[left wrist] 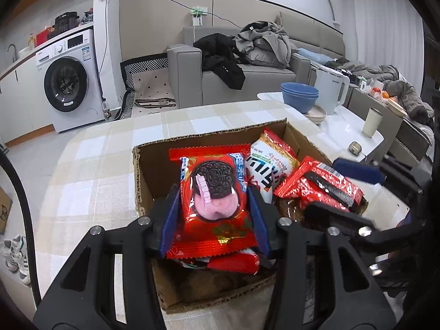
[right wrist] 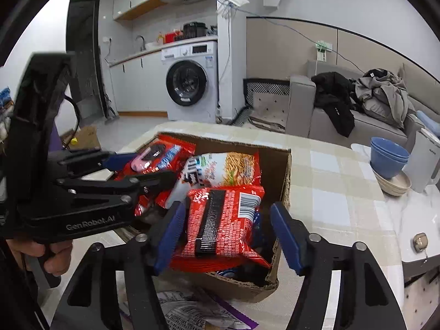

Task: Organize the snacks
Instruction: 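Open the right tool over the box while the left tool releases its Oreo pack inside, then move both open tools back toward the cracker pack and purple bag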

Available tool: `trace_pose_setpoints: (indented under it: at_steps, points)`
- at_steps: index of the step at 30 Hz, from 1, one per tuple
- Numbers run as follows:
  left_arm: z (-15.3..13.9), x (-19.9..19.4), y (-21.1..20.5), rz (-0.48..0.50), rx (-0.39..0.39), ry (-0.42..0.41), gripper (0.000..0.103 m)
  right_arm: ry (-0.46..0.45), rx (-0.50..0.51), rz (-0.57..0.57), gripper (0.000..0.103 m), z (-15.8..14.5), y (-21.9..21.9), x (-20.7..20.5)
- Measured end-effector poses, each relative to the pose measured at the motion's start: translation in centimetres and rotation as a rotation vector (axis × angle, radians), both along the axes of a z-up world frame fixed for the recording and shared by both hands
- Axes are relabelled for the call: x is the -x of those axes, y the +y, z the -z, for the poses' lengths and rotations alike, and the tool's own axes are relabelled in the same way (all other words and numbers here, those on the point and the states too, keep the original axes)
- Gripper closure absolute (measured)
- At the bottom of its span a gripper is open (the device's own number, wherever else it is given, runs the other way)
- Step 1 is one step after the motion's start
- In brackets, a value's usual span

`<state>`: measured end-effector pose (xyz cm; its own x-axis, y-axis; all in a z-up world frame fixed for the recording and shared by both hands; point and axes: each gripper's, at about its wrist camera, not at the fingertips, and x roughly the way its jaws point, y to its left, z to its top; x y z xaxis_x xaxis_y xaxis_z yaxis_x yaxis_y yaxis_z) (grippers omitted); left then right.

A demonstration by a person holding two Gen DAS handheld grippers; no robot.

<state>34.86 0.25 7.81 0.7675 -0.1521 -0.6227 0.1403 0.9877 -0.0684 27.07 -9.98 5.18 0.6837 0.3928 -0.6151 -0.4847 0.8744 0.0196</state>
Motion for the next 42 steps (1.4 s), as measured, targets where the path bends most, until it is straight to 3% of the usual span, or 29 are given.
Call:
trace_pose_setpoints:
  at_steps: [3,6,10,13,16,22,30,42]
  points:
    - [-0.1,0.6,-0.1,0.004,-0.007,-0.005,0.057,-0.011,-0.027,0.010,0.026,-0.4,-0.8,0.4]
    - [-0.5,1.7,-0.1,0.004,0.012,-0.012,0.049,0.001,-0.056,0.034,0.017,-0.7,-1.9,0.7]
    - [-0.8,3.7,0.1,0.009,0.034,-0.018,0.023,0.020,-0.095,0.052,0.005,-1.2,-3.6,1.6]
    - [-0.8,5.3,0.2,0.017,0.057,-0.011,0.018,0.033,-0.124,0.069,0.000,-1.5,-4.6,2.5]
    - [-0.6,6.7,0.2,0.017,0.079,0.011,0.000,0.040,-0.145,0.098,0.001,-1.6,-5.7,3.6]
    - [-0.3,10.6,0.2,0.011,0.091,0.000,0.001,0.070,-0.166,0.103,0.001,-1.7,-6.9,5.8]
    - [0.5,15.5,0.7,-0.006,0.068,0.003,0.001,0.129,-0.120,0.088,0.001,-0.2,-7.0,9.0]
    - [1.8,17.8,3.1,-0.056,0.041,0.038,0.001,0.206,-0.072,0.101,0.001,1.9,-6.3,8.5]
